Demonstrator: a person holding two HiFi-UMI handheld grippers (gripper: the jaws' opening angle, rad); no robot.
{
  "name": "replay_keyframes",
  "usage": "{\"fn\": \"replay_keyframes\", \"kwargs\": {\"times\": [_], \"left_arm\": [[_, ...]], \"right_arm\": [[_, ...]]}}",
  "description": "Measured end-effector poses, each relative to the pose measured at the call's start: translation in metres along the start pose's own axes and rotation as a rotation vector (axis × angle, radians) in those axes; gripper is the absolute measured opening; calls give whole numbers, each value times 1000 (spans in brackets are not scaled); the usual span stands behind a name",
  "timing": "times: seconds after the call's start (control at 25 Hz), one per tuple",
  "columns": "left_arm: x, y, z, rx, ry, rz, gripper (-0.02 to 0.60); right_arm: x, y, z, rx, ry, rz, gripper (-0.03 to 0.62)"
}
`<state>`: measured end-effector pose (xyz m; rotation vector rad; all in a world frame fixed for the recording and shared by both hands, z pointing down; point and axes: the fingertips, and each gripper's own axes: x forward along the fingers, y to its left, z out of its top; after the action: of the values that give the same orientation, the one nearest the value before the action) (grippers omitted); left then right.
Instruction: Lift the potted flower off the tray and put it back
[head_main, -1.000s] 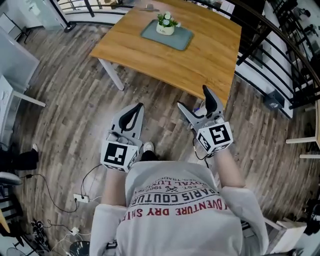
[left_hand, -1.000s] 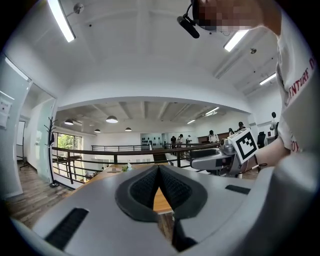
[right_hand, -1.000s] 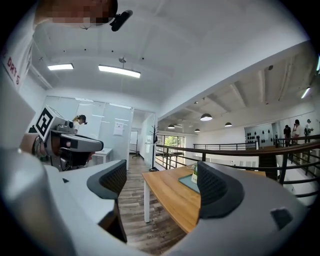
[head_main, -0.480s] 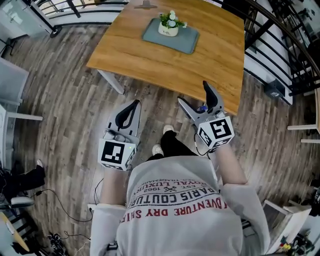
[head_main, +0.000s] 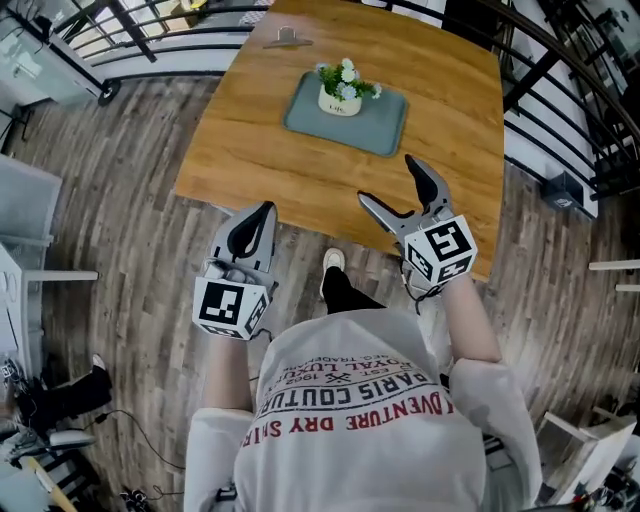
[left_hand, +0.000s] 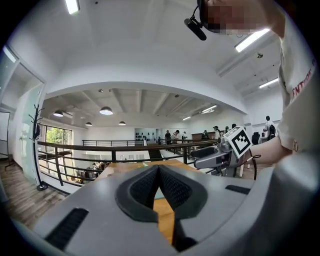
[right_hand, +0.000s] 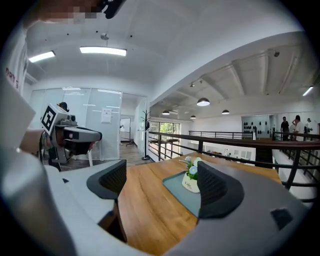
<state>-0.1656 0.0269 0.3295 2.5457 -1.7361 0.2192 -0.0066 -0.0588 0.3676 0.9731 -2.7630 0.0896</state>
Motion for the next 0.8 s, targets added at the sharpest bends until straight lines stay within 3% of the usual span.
{"fn": "replay_keyframes", "kwargs": {"times": [0.4,0.8], "left_arm": [[139,63,3,-12,32,-84,12],[218,87,-17,-39,97,-140,12]], "right_arm": [[113,-109,-10,-20,156,-28,430],[191,-151,-64,-100,363,100,431]]}}
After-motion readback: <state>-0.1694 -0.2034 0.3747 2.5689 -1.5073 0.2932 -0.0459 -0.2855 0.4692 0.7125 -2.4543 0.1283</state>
